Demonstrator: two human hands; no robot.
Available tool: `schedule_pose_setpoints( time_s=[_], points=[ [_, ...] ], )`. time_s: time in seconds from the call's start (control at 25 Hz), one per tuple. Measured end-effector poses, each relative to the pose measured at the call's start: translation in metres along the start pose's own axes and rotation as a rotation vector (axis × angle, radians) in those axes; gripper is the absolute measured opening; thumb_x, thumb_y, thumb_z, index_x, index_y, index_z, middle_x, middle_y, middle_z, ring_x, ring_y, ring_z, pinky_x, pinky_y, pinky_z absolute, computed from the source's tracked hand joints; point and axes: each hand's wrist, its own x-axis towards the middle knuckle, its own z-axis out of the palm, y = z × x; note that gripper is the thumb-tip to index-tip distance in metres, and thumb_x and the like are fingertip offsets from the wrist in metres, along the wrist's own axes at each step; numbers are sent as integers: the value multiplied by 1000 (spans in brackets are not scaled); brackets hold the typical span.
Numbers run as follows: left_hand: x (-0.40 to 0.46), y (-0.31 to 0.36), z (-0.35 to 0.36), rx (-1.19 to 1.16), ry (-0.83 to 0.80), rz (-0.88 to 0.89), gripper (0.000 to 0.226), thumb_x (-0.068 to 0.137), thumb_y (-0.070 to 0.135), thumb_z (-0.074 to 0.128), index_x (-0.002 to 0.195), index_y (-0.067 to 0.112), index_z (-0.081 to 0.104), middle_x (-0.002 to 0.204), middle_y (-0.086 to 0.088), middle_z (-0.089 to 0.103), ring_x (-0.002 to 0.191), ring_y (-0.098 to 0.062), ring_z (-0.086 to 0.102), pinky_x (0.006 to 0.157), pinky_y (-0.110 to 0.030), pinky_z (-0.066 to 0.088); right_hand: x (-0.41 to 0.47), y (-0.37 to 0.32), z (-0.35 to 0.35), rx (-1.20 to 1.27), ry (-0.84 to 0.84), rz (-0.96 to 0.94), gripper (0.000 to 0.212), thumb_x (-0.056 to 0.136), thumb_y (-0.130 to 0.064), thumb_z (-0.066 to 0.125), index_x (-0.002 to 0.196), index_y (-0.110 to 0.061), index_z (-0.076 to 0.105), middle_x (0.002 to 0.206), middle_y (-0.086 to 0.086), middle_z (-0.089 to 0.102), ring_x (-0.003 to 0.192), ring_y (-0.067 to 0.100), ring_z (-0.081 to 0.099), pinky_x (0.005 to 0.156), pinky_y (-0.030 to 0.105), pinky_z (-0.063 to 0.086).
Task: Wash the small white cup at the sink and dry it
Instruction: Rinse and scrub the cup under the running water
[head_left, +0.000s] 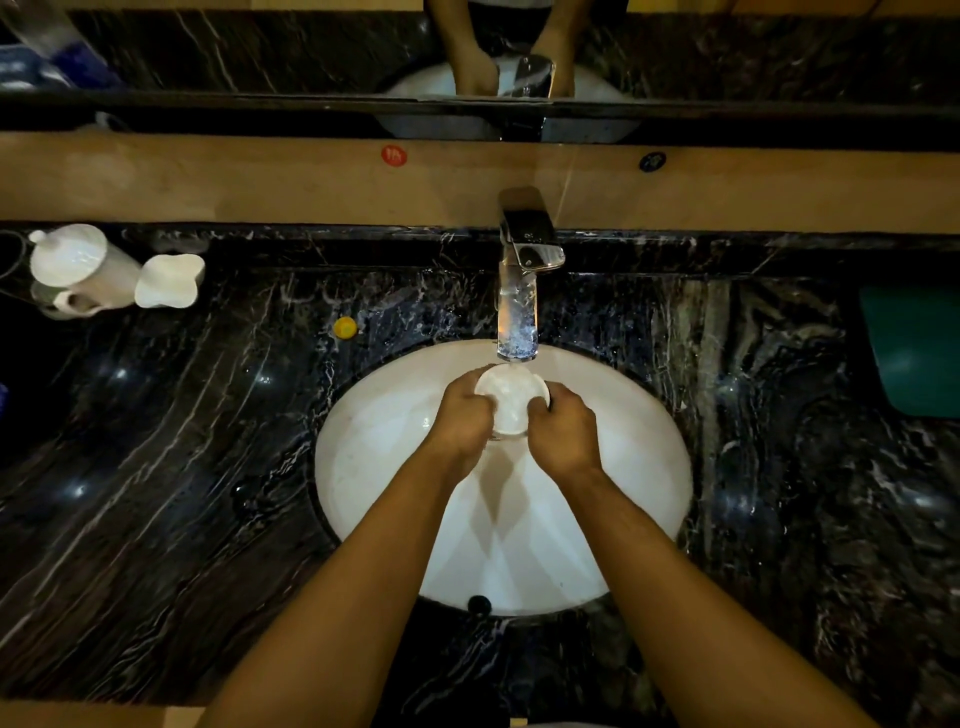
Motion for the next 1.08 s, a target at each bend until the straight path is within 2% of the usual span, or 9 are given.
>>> schedule_pose_setpoints(
  time_s=[0.2, 0.4, 0.48, 0.6, 0.72, 0.8, 0.96, 1.04, 1.08],
  points=[
    [-2, 0, -9, -64, -173, -112, 63, 83, -24, 48, 138, 6, 52, 137, -22, 56, 122, -43, 58, 95, -56, 57, 10, -2, -10, 93, 31, 53, 30, 99, -32, 56, 118, -14, 69, 112, 4, 73, 100, 22, 65, 80, 28, 45],
    [-6, 0, -6, -189, -212, -110, 59, 82, -19, 66, 132, 12, 56, 133, -17, 59, 115, -38, 64, 79, -46, 63, 9, -4, -11, 276, -67, 126, 32, 89, -11, 64, 121, -15, 65, 114, 5, 71, 105, 25, 66, 92, 44, 57],
    [-7, -2, -2, -165, -135, -68, 47, 85, -10, 71, 121, 16, 58, 128, -15, 60, 107, -36, 67, 69, -42, 63, 10, -4, -8, 287, -63, 135, 32, 90, -10, 64, 122, -14, 65, 113, 4, 71, 103, 25, 67, 91, 44, 59],
    [-5, -4, 7, -50, 90, -5, 17, 100, 6, 56, 114, 16, 58, 119, -17, 64, 88, -36, 72, 55, -45, 63, 18, -4, 0, 334, -3, 218, 21, 96, -14, 60, 114, -10, 69, 108, 11, 74, 98, 31, 71, 86, 50, 61],
    [-3, -6, 10, 196, 257, 119, 22, 99, 10, 48, 118, 18, 56, 113, -13, 67, 85, -29, 71, 59, -47, 64, 22, -8, 12, 482, -98, 330, 21, 101, -18, 55, 112, -9, 70, 103, 14, 75, 85, 31, 72, 61, 40, 62],
    [-3, -10, 8, 387, 275, 224, 35, 93, 6, 49, 126, 17, 54, 114, -8, 67, 89, -22, 66, 68, -36, 62, 23, -10, 15, 514, -202, 392, 24, 104, -21, 50, 118, -15, 68, 101, 7, 73, 83, 23, 70, 53, 30, 58],
    [0, -20, -2, 462, 204, 292, 56, 84, -5, 57, 135, 16, 54, 118, -2, 63, 102, -20, 59, 71, -17, 50, 26, -5, 15, 569, -251, 355, 26, 106, -15, 43, 125, -16, 61, 120, 13, 67, 104, 33, 67, 67, 42, 62],
    [4, -22, -6, 372, 302, 265, 44, 87, -2, 62, 129, 13, 59, 116, -6, 67, 98, -22, 62, 62, -10, 51, 29, -2, 15, 519, -182, 226, 24, 103, -7, 48, 122, -13, 63, 122, 14, 68, 107, 34, 67, 80, 49, 62],
    [7, -24, -7, 320, 375, 235, 33, 91, 4, 64, 124, 10, 63, 114, -10, 70, 96, -26, 65, 65, -16, 57, 29, -3, 15, 502, -164, 174, 25, 100, -2, 51, 119, -13, 63, 120, 12, 69, 105, 31, 68, 79, 45, 63]
  ],
)
